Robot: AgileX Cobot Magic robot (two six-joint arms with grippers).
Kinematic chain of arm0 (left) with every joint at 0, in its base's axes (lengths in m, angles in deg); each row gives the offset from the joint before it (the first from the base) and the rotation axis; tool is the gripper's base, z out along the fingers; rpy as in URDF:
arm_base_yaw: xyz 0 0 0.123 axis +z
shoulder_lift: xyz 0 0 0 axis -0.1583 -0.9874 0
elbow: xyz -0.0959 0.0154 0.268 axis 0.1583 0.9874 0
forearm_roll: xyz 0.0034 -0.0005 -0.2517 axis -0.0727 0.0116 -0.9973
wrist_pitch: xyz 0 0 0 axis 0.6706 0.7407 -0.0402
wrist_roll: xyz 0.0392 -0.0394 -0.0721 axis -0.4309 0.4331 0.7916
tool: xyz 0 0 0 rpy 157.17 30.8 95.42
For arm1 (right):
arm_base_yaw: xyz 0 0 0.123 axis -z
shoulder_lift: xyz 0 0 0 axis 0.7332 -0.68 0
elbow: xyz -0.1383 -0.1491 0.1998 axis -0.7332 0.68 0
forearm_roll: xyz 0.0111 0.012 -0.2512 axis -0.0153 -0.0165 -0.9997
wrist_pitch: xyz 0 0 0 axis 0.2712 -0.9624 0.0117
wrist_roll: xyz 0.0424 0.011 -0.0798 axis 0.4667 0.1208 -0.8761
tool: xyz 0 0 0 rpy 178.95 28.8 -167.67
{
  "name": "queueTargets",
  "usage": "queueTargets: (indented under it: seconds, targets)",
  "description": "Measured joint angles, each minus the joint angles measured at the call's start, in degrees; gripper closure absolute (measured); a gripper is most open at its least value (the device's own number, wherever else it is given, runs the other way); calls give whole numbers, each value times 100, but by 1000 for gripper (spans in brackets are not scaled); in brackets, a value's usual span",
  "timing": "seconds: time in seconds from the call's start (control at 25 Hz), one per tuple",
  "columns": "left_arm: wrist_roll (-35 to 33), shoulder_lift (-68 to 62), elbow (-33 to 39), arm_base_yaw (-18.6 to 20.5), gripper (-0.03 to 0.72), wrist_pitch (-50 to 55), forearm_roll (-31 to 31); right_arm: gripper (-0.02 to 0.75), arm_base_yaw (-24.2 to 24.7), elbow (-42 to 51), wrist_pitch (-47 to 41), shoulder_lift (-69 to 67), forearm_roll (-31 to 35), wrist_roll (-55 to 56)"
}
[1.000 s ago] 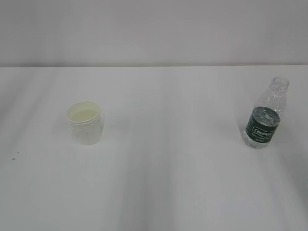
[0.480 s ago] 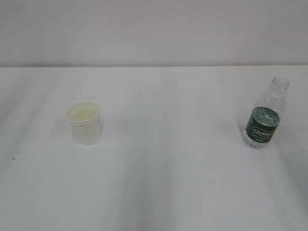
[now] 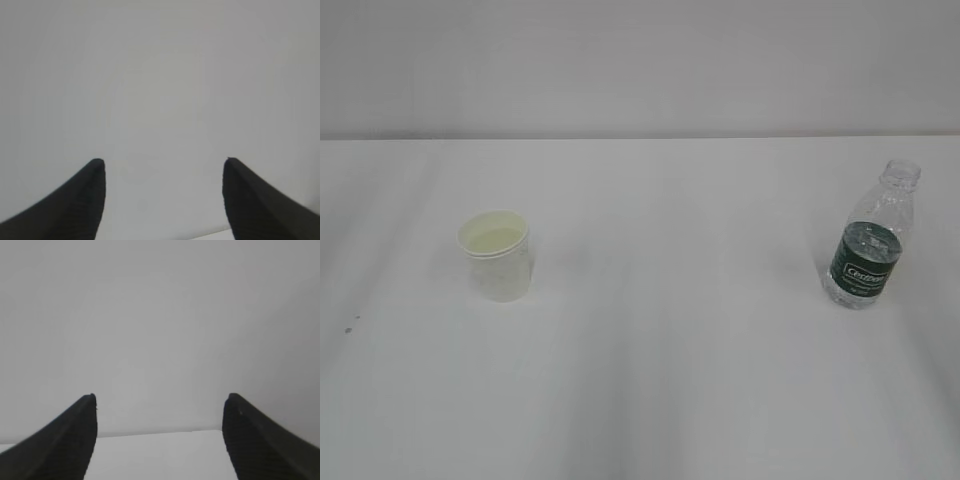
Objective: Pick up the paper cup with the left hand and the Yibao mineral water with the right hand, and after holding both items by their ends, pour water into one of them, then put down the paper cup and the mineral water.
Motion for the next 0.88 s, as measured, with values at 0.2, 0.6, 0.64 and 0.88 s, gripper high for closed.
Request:
queueTargets:
  seconds: [0.2, 0.6, 0.64, 0.88]
  targets:
    - [72, 70, 0, 0, 169, -200, 0, 147, 0, 0, -417, 331, 23, 0]
    - [103, 164, 0, 0, 170, -288, 0, 147, 0, -36, -1650, 1079, 87, -296]
    - [103, 164, 0, 0, 170, -301, 0, 147, 0, -36, -1763, 1141, 95, -312]
    - [103, 164, 0, 0, 170, -320, 0, 147, 0, -36, -2745, 1637, 263, -559]
